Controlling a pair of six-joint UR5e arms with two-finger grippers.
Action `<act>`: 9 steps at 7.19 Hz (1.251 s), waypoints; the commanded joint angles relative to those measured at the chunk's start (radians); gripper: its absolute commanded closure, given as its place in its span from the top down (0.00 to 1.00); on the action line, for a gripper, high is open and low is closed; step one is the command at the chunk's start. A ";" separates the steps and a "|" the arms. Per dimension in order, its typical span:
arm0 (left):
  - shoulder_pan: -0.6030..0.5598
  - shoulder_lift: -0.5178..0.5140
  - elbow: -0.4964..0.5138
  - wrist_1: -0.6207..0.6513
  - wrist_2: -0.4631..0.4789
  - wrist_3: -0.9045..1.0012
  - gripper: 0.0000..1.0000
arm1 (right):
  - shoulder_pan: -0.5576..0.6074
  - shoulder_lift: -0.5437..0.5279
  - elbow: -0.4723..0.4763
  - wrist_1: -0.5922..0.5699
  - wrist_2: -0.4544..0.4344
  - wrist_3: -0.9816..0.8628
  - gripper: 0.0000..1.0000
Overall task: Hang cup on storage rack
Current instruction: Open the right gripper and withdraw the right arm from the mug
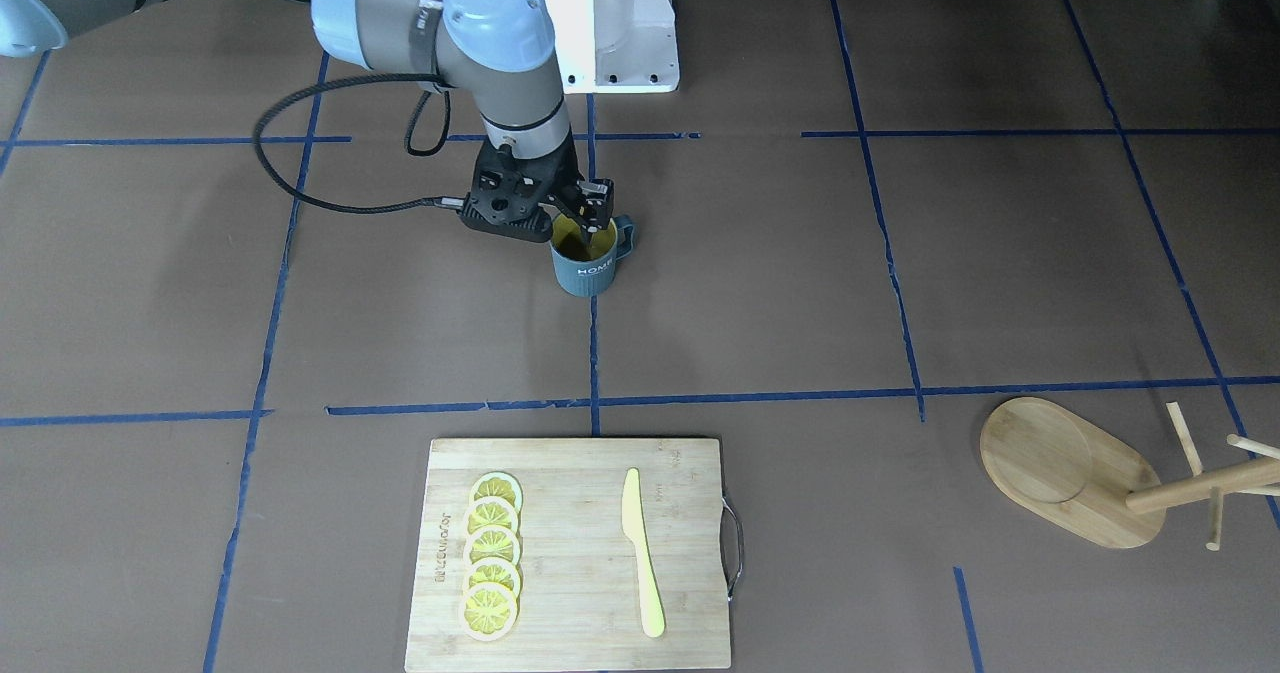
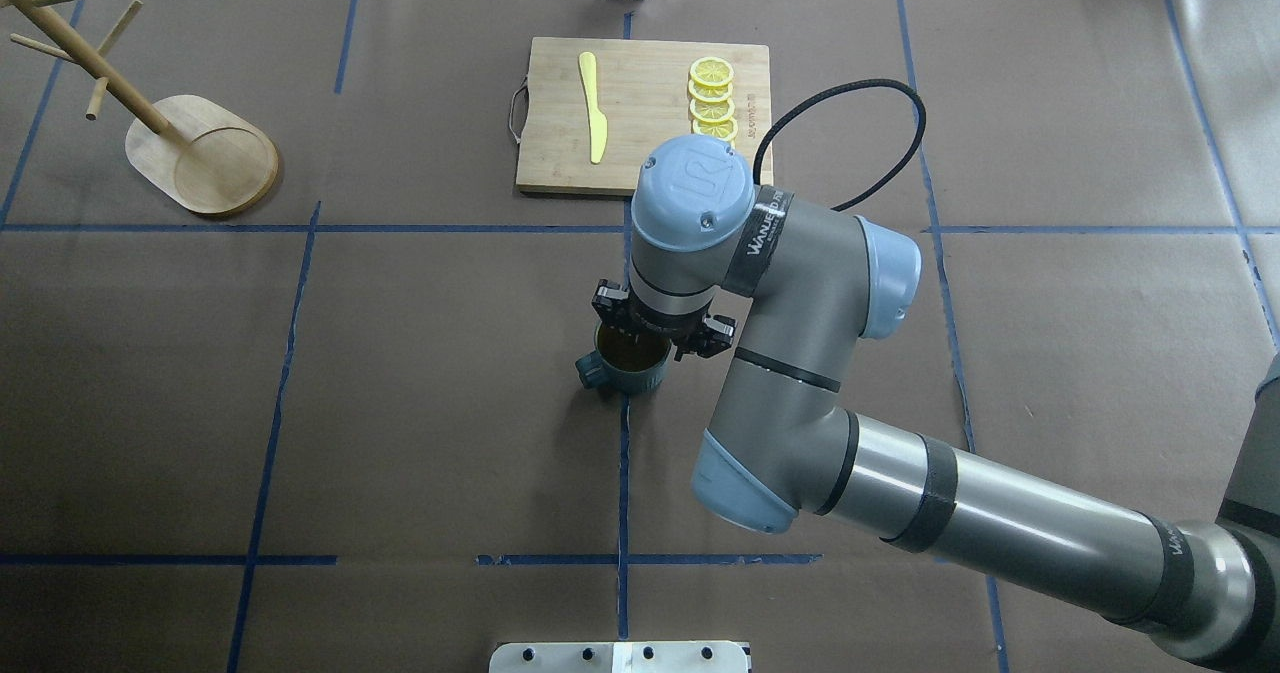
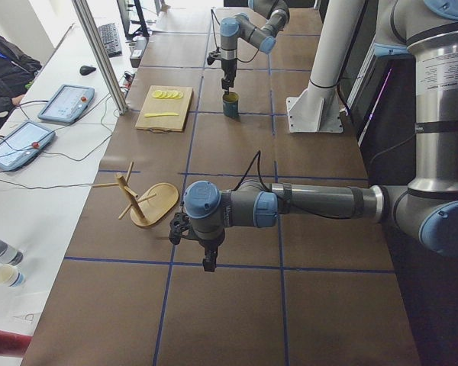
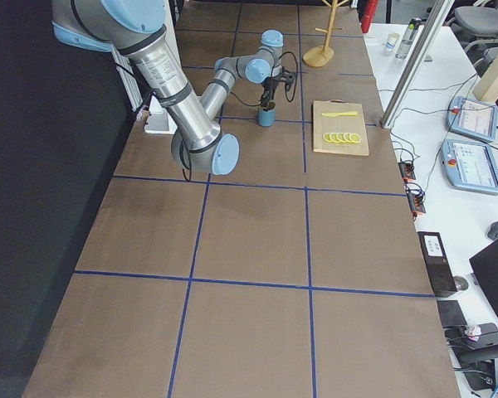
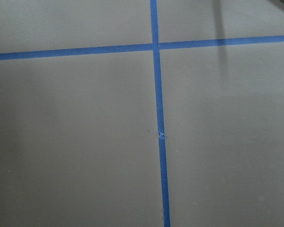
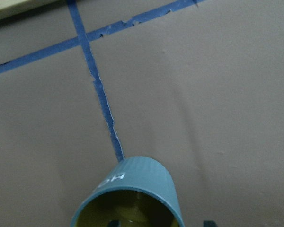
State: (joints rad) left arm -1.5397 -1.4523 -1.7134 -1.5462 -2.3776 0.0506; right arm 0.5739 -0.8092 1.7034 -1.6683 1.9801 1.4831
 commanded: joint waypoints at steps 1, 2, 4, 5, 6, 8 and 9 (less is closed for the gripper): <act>0.001 -0.002 -0.003 0.000 0.000 0.000 1.00 | 0.125 -0.011 0.077 -0.082 0.080 -0.142 1.00; 0.001 0.000 -0.024 0.004 0.005 0.000 1.00 | 0.215 -0.049 0.078 -0.091 0.147 -0.268 1.00; 0.003 -0.003 -0.029 0.001 0.006 -0.008 1.00 | 0.411 -0.186 0.070 -0.093 0.256 -0.625 1.00; 0.004 -0.023 -0.035 0.000 0.003 -0.011 1.00 | 0.490 -0.252 0.064 -0.094 0.270 -0.808 1.00; 0.004 -0.061 -0.034 0.000 0.008 -0.009 1.00 | 0.560 -0.290 0.056 -0.143 0.272 -0.984 1.00; 0.009 -0.111 -0.035 0.001 -0.001 -0.014 1.00 | 0.680 -0.422 0.062 -0.174 0.308 -1.262 1.00; 0.009 -0.114 -0.035 -0.002 -0.027 -0.014 1.00 | 0.745 -0.532 0.062 -0.157 0.336 -1.440 1.00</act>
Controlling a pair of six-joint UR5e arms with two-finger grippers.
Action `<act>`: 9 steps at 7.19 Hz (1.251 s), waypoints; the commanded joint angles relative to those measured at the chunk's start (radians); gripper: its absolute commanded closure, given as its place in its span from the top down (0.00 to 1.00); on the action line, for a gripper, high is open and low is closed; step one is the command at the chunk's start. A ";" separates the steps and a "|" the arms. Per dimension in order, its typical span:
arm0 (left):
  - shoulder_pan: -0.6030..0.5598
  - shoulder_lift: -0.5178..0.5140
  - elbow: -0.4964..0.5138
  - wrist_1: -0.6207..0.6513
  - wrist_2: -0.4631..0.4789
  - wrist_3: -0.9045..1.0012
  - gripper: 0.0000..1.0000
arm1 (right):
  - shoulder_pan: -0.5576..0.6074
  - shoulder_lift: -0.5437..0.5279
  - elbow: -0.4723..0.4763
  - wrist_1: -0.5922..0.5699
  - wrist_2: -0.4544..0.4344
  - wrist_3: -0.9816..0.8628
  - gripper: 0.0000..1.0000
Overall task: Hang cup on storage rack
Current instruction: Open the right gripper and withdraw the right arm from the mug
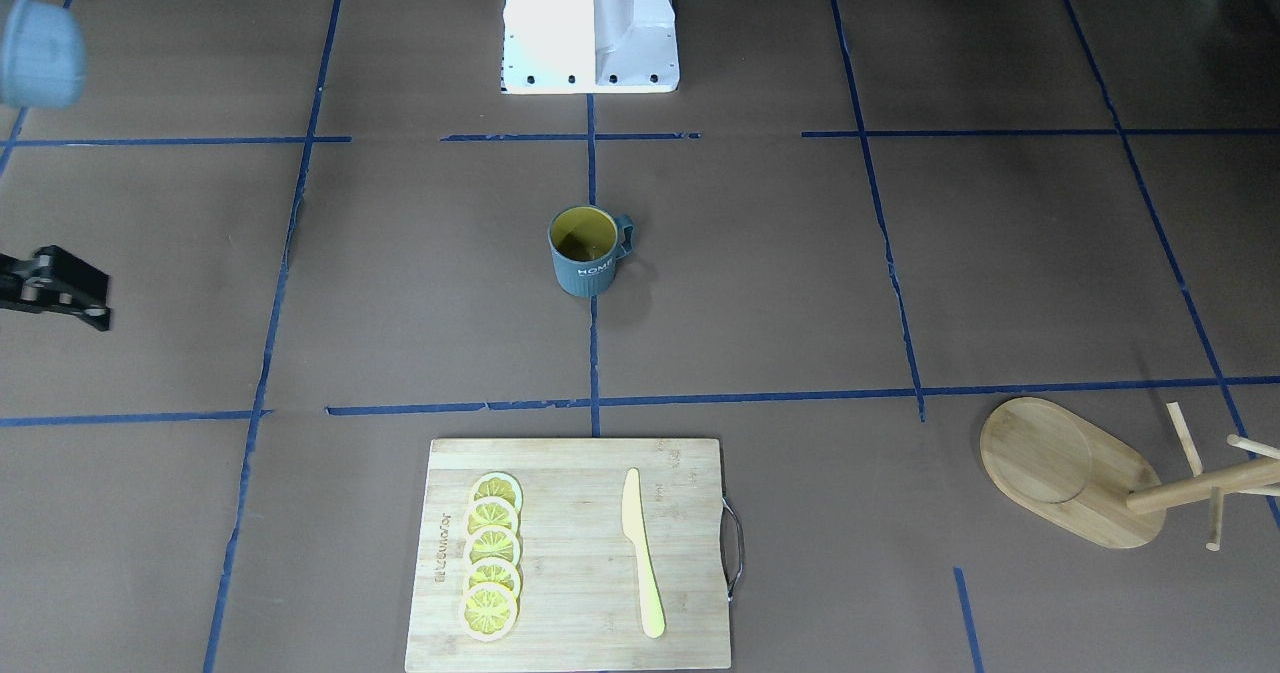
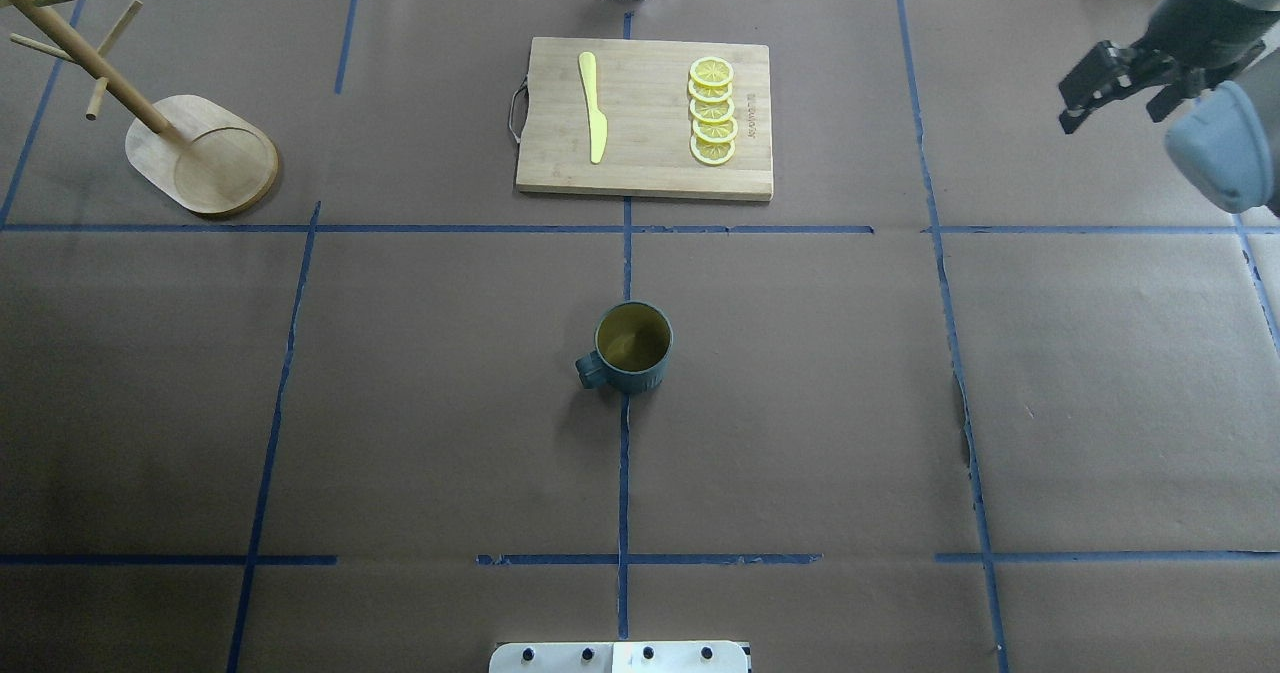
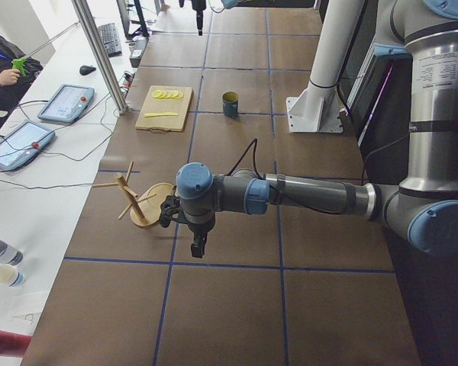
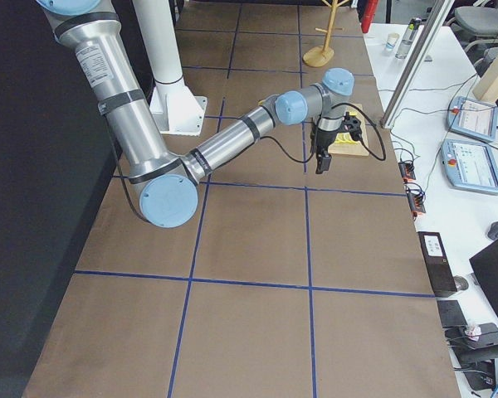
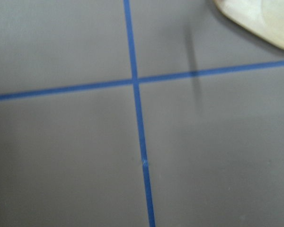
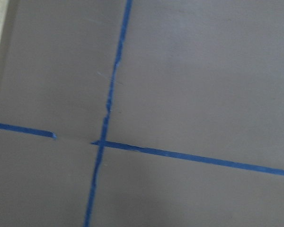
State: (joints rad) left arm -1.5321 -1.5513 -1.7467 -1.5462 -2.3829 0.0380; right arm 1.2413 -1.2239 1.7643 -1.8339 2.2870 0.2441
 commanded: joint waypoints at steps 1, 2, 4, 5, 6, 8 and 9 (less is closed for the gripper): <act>0.001 -0.015 0.001 0.000 -0.035 -0.003 1.00 | 0.168 -0.188 0.006 0.010 0.041 -0.324 1.00; 0.003 -0.016 -0.004 -0.002 -0.036 -0.004 1.00 | 0.231 -0.285 0.003 0.013 0.048 -0.453 1.00; 0.003 -0.013 -0.030 -0.085 -0.035 -0.004 1.00 | 0.332 -0.441 0.010 0.036 0.054 -0.557 1.00; 0.004 -0.006 -0.030 -0.119 -0.035 -0.004 1.00 | 0.337 -0.548 0.007 0.174 0.051 -0.533 1.00; 0.032 -0.013 -0.040 -0.173 -0.035 -0.004 1.00 | 0.337 -0.577 0.020 0.252 0.049 -0.408 1.00; 0.150 -0.013 -0.068 -0.338 -0.073 -0.042 1.00 | 0.337 -0.576 0.055 0.262 0.037 -0.342 1.00; 0.229 -0.012 -0.073 -0.451 -0.071 -0.132 1.00 | 0.334 -0.572 0.056 0.262 0.037 -0.344 1.00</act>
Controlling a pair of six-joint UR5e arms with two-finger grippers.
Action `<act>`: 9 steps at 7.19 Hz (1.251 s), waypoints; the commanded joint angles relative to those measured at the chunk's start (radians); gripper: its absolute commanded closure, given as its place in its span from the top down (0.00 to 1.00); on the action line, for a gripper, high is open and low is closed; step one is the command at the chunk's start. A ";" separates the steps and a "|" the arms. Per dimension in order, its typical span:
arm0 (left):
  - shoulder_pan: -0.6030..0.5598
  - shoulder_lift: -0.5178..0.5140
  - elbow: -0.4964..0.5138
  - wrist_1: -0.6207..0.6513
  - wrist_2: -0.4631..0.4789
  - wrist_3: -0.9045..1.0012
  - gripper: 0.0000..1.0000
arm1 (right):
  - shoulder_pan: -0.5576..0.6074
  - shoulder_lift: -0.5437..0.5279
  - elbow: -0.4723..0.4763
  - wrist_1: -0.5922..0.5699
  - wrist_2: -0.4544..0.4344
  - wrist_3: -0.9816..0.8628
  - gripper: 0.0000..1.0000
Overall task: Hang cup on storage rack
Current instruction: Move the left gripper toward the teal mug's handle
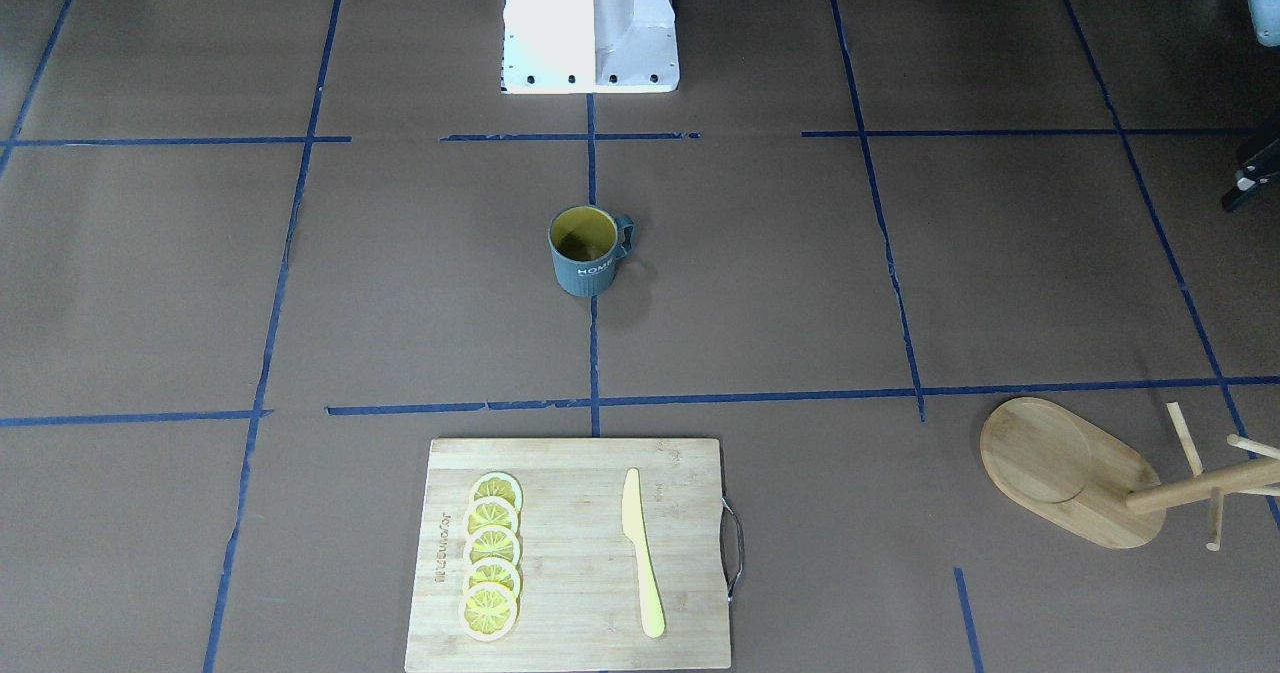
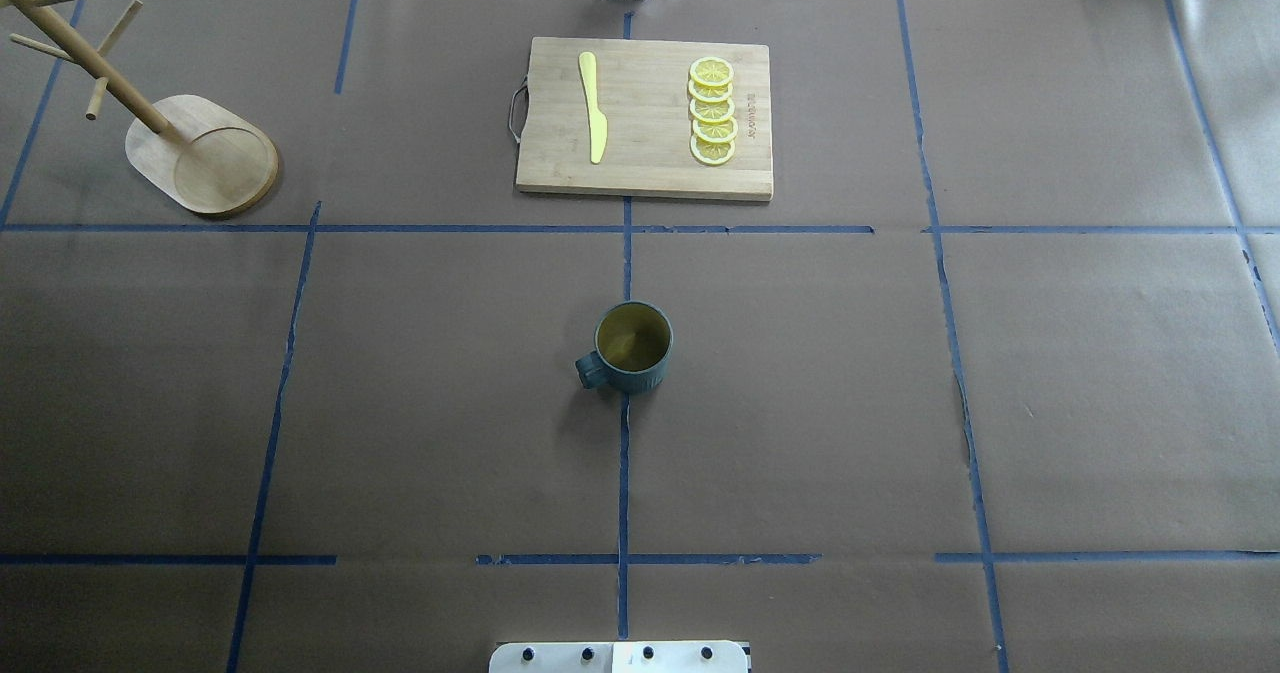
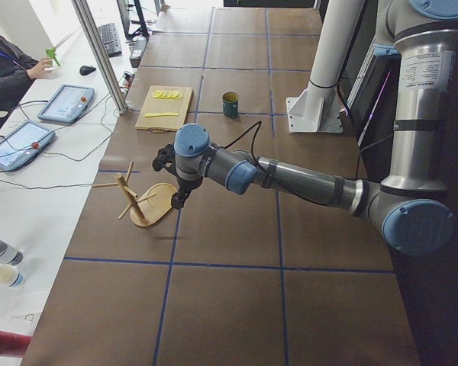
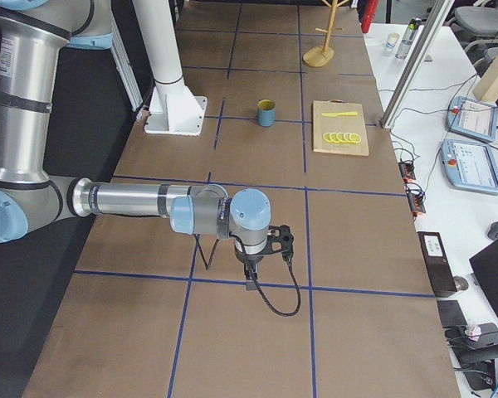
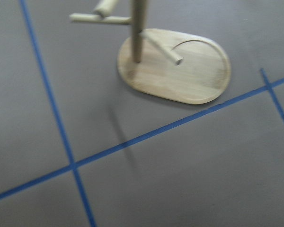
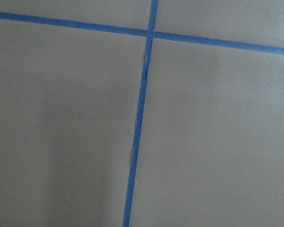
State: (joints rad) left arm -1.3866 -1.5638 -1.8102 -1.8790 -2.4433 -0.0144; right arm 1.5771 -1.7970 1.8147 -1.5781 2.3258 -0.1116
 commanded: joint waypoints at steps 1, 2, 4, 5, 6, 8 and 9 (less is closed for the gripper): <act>0.189 -0.005 0.000 -0.323 0.019 -0.251 1.00 | -0.003 0.004 0.008 0.006 0.003 0.013 1.00; 0.301 -0.030 -0.001 -0.489 0.168 -0.342 1.00 | -0.003 0.004 0.008 0.006 0.004 0.013 1.00; 0.536 -0.076 -0.001 -0.575 0.413 -0.453 1.00 | -0.003 0.005 0.008 0.006 0.004 0.015 1.00; 0.610 -0.132 0.005 -0.595 0.468 -0.455 1.00 | -0.003 0.005 0.008 0.006 0.004 0.015 1.00; 0.701 -0.172 0.015 -0.632 0.522 -0.454 1.00 | -0.003 0.004 0.008 0.006 0.006 0.017 1.00; 0.893 -0.279 0.050 -0.657 0.698 -0.453 1.00 | -0.003 0.005 0.008 0.006 0.006 0.015 1.00; 0.953 -0.348 0.099 -0.660 0.758 -0.452 0.99 | -0.003 0.005 0.006 0.006 0.004 0.015 1.00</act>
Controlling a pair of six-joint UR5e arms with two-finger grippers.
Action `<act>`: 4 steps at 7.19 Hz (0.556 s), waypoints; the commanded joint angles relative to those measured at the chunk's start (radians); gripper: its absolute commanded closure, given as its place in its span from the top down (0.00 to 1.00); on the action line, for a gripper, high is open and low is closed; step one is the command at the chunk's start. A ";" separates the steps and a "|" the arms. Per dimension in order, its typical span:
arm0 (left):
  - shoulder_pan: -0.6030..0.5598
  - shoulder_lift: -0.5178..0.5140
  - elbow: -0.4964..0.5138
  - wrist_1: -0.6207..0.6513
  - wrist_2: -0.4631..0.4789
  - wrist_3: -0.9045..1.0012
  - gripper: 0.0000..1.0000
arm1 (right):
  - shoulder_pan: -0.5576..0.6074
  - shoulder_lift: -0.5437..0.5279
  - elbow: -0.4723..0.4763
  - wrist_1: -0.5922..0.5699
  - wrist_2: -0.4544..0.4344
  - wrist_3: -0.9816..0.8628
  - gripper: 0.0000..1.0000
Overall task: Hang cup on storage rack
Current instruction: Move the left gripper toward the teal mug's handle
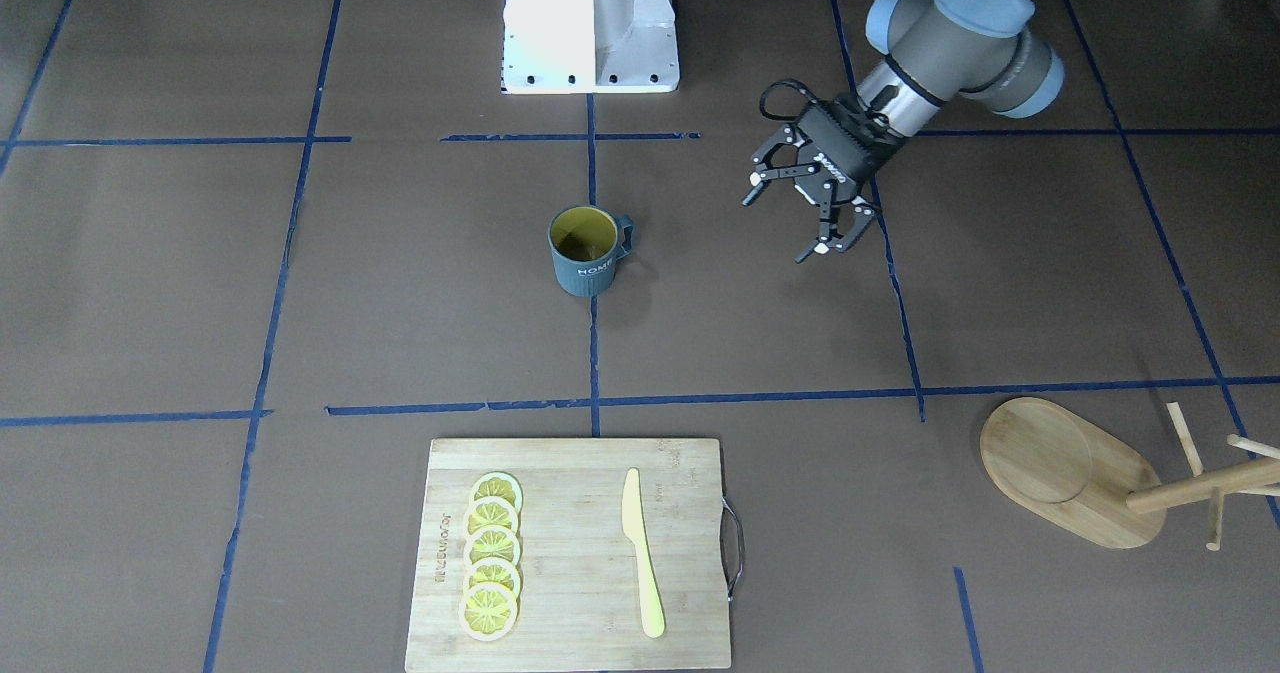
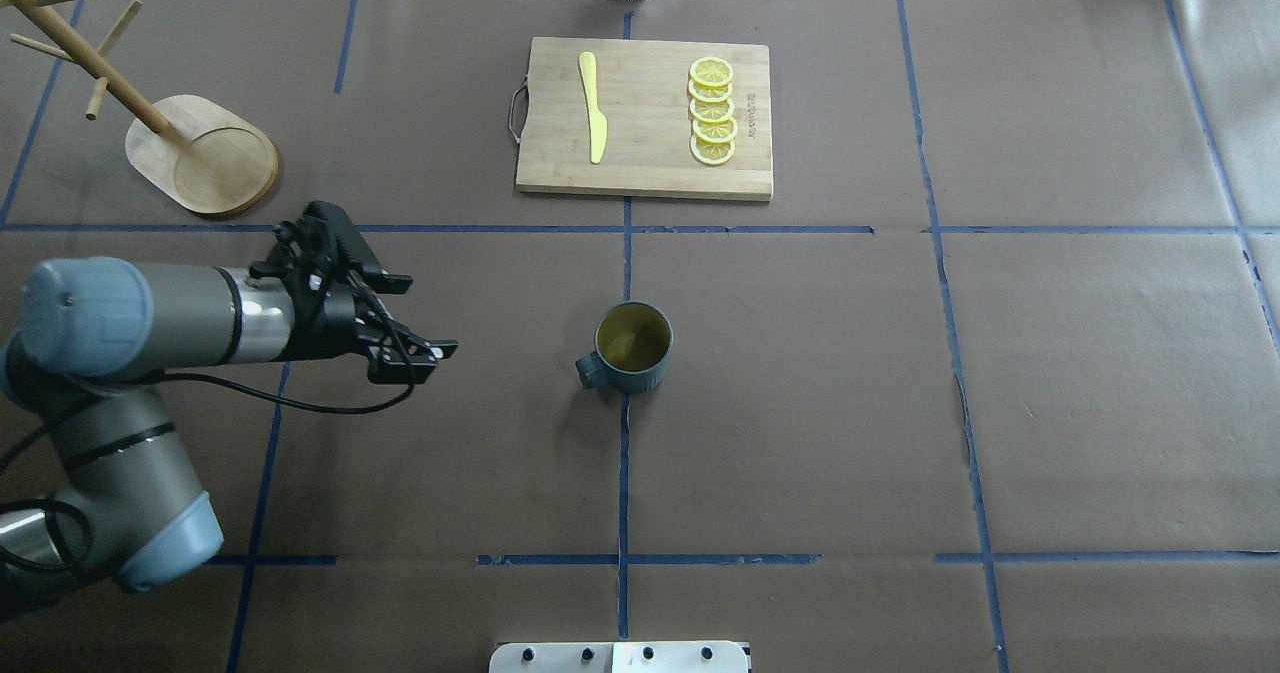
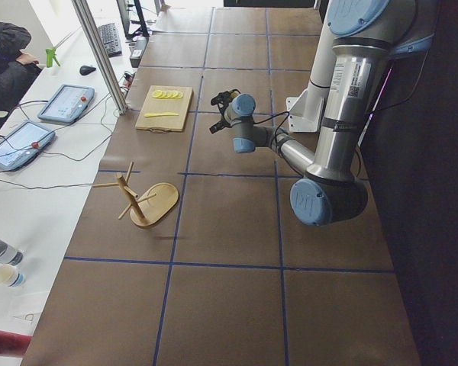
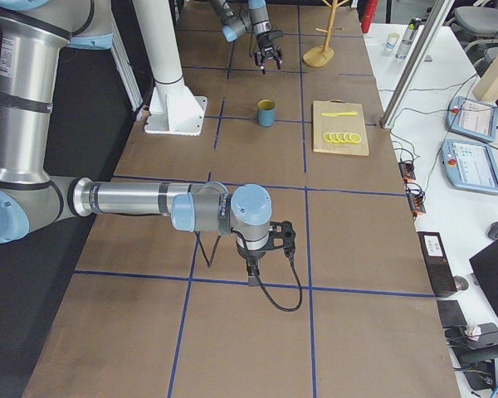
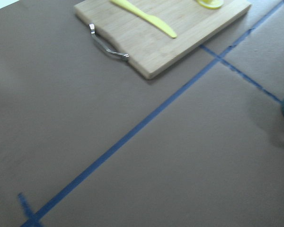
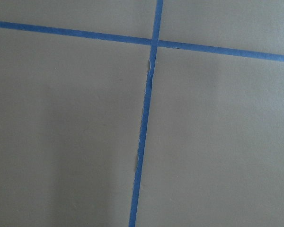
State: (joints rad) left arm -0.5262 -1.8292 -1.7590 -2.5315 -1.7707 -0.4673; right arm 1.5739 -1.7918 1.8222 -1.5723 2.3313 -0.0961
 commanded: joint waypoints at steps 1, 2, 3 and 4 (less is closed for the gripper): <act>0.150 -0.132 0.105 -0.035 0.158 0.002 0.99 | 0.000 0.000 -0.001 0.000 -0.001 -0.002 1.00; 0.181 -0.149 0.177 -0.117 0.216 0.007 0.99 | 0.000 0.000 -0.001 0.000 -0.001 -0.002 1.00; 0.181 -0.171 0.235 -0.183 0.221 0.009 0.99 | 0.000 0.000 -0.001 0.002 -0.001 -0.001 1.00; 0.181 -0.177 0.248 -0.190 0.221 0.010 0.99 | 0.000 0.000 -0.001 0.002 -0.001 -0.001 1.00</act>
State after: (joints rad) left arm -0.3518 -1.9900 -1.5502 -2.6846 -1.5614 -0.4594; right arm 1.5739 -1.7917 1.8209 -1.5713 2.3302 -0.0972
